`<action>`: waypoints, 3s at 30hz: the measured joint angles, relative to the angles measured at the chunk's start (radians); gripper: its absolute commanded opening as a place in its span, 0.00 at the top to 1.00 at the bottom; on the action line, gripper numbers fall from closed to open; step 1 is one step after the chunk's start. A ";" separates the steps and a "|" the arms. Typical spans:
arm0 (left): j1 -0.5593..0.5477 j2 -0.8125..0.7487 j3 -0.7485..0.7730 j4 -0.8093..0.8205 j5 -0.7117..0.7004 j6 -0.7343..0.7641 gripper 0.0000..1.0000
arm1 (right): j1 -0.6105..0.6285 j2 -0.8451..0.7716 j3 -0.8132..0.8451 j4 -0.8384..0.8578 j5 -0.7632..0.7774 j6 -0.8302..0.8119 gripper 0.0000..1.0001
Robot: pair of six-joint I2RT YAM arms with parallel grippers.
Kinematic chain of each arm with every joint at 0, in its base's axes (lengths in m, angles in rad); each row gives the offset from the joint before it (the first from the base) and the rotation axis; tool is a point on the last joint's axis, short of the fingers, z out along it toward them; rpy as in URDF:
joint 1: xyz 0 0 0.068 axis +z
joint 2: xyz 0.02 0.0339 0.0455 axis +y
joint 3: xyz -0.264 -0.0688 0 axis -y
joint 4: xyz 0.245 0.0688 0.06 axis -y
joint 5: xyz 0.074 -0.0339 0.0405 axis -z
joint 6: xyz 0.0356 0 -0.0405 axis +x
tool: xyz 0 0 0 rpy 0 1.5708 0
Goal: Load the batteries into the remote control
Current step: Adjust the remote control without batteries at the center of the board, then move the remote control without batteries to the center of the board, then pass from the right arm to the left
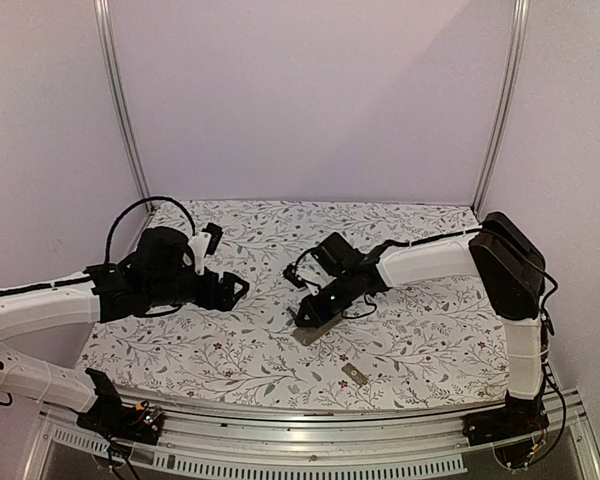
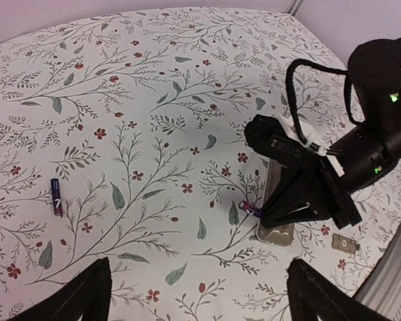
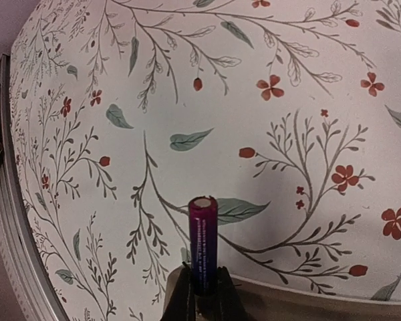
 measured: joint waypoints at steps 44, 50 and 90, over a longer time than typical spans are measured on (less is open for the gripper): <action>-0.203 0.861 0.459 0.071 0.158 0.386 0.52 | -0.317 -0.557 -0.156 -0.282 0.094 -0.304 1.00; -0.204 0.790 0.391 0.018 0.243 0.454 0.50 | -0.317 -0.602 -0.177 -0.296 0.079 -0.309 1.00; 0.074 0.317 0.451 0.311 0.679 0.579 0.16 | -0.232 -0.526 0.042 -0.208 -0.146 -0.900 1.00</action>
